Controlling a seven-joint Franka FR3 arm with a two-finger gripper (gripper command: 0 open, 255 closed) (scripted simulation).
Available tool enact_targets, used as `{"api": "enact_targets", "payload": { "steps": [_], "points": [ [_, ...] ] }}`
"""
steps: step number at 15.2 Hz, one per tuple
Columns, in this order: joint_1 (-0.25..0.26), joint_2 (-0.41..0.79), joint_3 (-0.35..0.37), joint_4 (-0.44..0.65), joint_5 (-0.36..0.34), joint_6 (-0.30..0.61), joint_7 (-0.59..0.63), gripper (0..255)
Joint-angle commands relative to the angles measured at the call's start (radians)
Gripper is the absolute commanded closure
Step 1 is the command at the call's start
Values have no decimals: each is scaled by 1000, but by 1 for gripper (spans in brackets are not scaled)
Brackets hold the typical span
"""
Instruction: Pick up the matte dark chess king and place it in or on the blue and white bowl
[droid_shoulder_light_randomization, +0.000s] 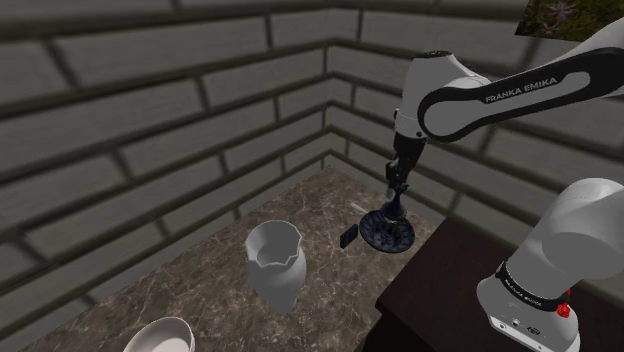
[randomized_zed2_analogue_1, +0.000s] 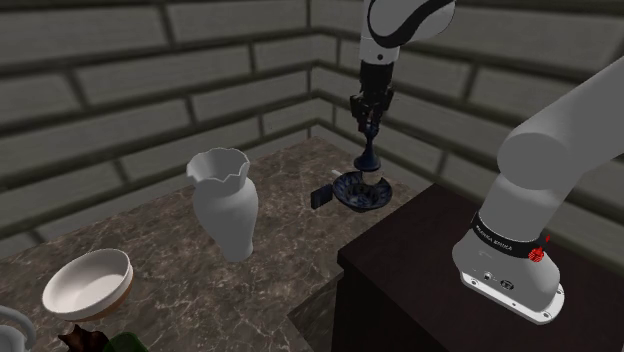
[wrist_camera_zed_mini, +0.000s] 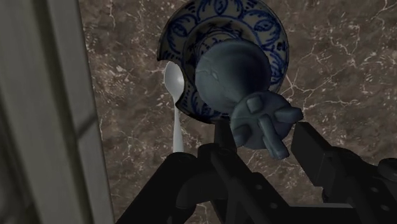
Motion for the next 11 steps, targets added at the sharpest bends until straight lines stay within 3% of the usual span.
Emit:
{"api": "enact_targets", "payload": {
  "steps": [1, 11],
  "points": [
    [0, 18, 2, -18, 1, 36, -1, 255],
    [-2, 116, 13, -90, 4, 207, 0, 255]
  ]
}}
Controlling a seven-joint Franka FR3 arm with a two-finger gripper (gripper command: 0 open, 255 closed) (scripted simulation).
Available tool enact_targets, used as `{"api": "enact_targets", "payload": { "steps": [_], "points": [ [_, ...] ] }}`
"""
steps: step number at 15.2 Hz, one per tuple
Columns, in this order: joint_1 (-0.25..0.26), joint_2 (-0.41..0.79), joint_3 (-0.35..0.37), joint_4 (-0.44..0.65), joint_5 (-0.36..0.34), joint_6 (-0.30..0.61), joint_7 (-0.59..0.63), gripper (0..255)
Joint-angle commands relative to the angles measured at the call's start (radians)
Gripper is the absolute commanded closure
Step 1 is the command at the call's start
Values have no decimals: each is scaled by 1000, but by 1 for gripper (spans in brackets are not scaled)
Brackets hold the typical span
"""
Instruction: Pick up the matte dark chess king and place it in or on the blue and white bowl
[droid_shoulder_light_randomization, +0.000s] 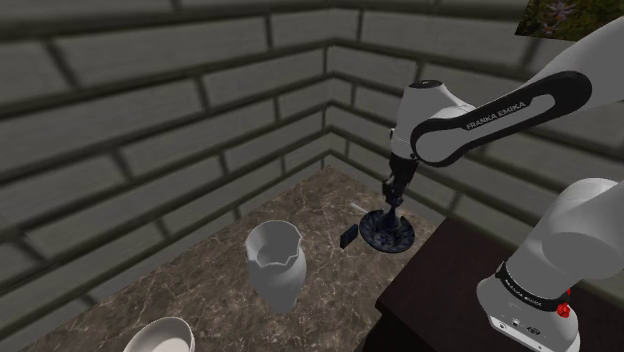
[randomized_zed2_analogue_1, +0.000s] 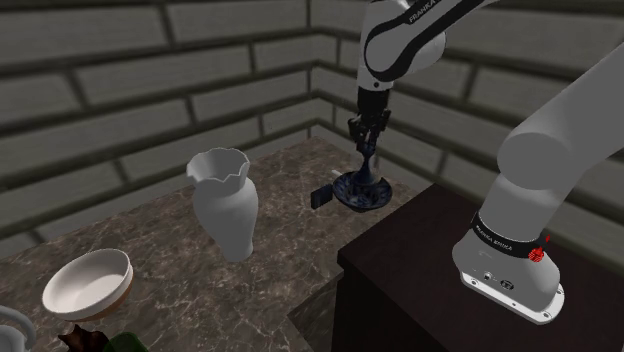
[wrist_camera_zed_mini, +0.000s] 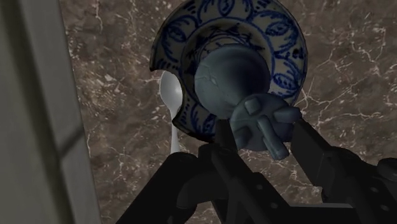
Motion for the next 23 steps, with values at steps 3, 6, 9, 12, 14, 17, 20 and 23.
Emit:
{"api": "enact_targets", "payload": {
  "steps": [3, 6, 9, 12, 14, 17, 20, 23],
  "points": [
    [-2, 49, 4, -21, -1, 71, 0, 255],
    [-3, 68, 5, -28, -1, 98, 1, 255],
    [-3, 69, 5, -28, -1, 98, 1, 255],
    [-3, 69, 5, -28, -1, 98, 1, 255],
    [-3, 69, 5, -28, -1, 98, 1, 0],
    [-3, 69, 5, -28, -1, 98, 1, 0],
    [-1, 6, 0, -1, -1, 8, -1, 0],
    [-1, -42, -6, 29, -2, -70, -2, 0]
  ]
}}
